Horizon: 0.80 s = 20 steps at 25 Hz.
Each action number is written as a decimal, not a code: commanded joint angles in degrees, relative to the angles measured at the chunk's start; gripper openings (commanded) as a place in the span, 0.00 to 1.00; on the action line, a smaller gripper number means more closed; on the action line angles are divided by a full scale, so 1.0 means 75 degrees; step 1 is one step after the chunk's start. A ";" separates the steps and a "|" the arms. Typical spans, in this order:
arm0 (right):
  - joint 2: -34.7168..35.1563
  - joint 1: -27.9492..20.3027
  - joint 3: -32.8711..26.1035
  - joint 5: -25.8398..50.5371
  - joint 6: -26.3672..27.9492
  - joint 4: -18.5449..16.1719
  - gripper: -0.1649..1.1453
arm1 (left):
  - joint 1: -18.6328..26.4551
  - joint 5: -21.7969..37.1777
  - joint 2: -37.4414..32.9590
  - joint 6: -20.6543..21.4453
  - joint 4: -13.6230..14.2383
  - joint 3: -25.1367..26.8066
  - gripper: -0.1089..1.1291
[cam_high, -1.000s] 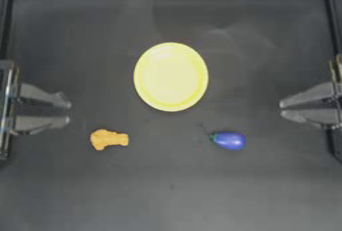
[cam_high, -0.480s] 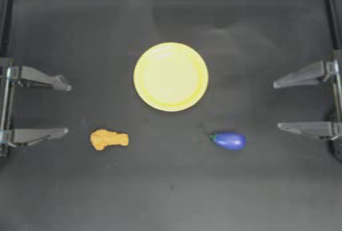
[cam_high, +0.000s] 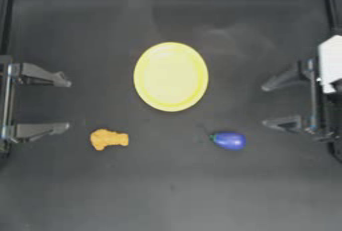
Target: Put purple eggplant on plate
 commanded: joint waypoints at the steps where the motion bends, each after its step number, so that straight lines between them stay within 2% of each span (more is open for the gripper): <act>1: 0.0609 0.0047 -0.0539 0.0398 0.0082 0.0023 0.88 | 0.0070 0.0012 0.0035 -0.0012 -0.0023 -0.0117 0.92; 8: 0.1699 0.0281 -0.0902 0.0621 0.0152 0.0035 0.88 | 0.0129 0.0012 0.0035 -0.0012 -0.0023 -0.0117 0.92; 20: 0.3059 0.0773 -0.1184 0.0703 0.0621 -0.0012 0.88 | 0.0199 0.0023 0.0035 -0.0023 -0.0023 -0.0070 0.92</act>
